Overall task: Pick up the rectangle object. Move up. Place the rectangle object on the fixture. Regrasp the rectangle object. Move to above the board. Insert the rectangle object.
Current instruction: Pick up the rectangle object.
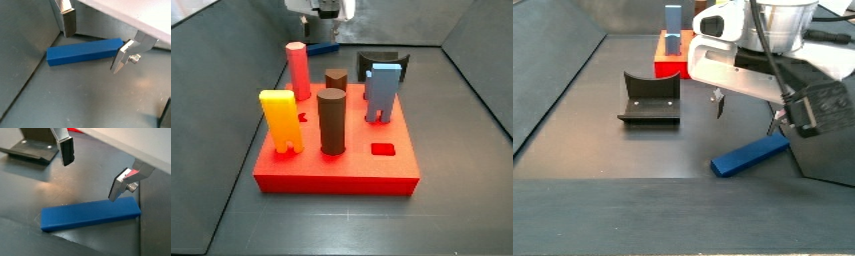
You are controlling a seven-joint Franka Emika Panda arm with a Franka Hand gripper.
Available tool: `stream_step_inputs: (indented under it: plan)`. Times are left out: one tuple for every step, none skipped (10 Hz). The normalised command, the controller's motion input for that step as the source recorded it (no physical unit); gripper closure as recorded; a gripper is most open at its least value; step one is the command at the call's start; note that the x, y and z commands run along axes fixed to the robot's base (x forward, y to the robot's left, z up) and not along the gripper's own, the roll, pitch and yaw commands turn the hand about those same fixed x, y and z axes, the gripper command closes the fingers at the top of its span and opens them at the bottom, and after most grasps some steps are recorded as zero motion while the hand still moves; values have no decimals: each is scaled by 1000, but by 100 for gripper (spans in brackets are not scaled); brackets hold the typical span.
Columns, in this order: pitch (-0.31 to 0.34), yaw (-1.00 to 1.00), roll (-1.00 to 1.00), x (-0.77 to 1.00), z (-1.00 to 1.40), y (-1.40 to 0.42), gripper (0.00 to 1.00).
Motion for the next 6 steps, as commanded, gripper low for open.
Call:
stream_step_inputs:
  plan:
    - [-239,-420,-500,54,-66,109,0]
    - [-171,-294,-500,63,-23,134,0]
    - [-93,-140,-463,149,-203,331,0]
    - [-66,-109,-307,0,-511,297,0]
    - [-93,-189,-330,0,-471,257,0]
    - [-130,-149,-330,100,-454,246,0]
